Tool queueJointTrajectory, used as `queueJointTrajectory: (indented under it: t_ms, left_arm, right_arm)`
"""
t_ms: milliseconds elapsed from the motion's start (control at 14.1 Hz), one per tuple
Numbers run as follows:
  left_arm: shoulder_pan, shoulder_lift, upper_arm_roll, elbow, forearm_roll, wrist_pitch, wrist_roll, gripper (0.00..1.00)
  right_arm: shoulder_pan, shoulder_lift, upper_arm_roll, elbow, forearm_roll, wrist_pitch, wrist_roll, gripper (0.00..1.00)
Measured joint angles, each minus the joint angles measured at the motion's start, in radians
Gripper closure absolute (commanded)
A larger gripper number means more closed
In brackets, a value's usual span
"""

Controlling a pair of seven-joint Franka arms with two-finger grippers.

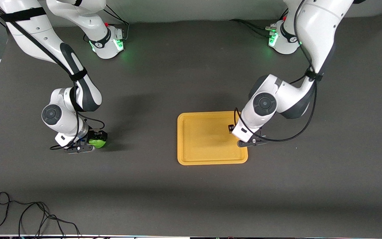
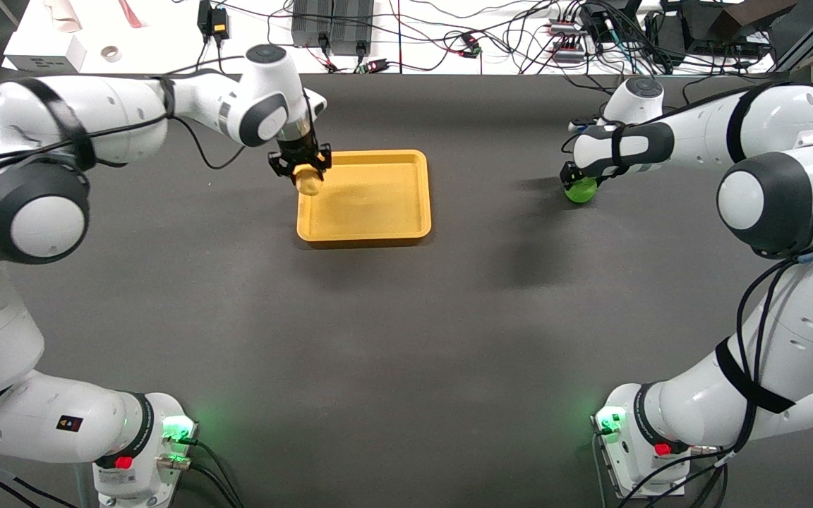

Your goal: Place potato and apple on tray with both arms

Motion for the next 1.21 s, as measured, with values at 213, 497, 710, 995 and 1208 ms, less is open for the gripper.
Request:
queueJointTrajectory:
  t_ms: [213,497,710,995,1208]
  left_arm:
    - [-0.018,0.034,0.0,0.016,0.017,0.011,-0.02,0.51]
    - [-0.021,0.04,0.001,0.021,0.029,0.012,-0.026,0.48]
    - [-0.03,0.061,0.001,0.027,0.035,0.013,-0.027,0.45]
    - [-0.033,0.092,0.002,0.039,0.047,0.017,-0.027,0.32]
    - [-0.036,0.109,0.002,0.051,0.052,0.017,-0.027,0.02]
  right_arm:
    - [0.001,-0.003,0.0,0.039,0.0,-0.032,0.0,0.5]
    - [0.007,-0.043,0.003,0.162,0.003,-0.274,0.0,0.51]
    - [0.03,-0.084,0.01,0.215,0.033,-0.361,0.001,0.55]
    - [0.077,-0.095,0.014,0.292,0.077,-0.468,0.011,0.61]
    - [0.111,-0.095,0.015,0.316,0.08,-0.48,0.067,0.61]
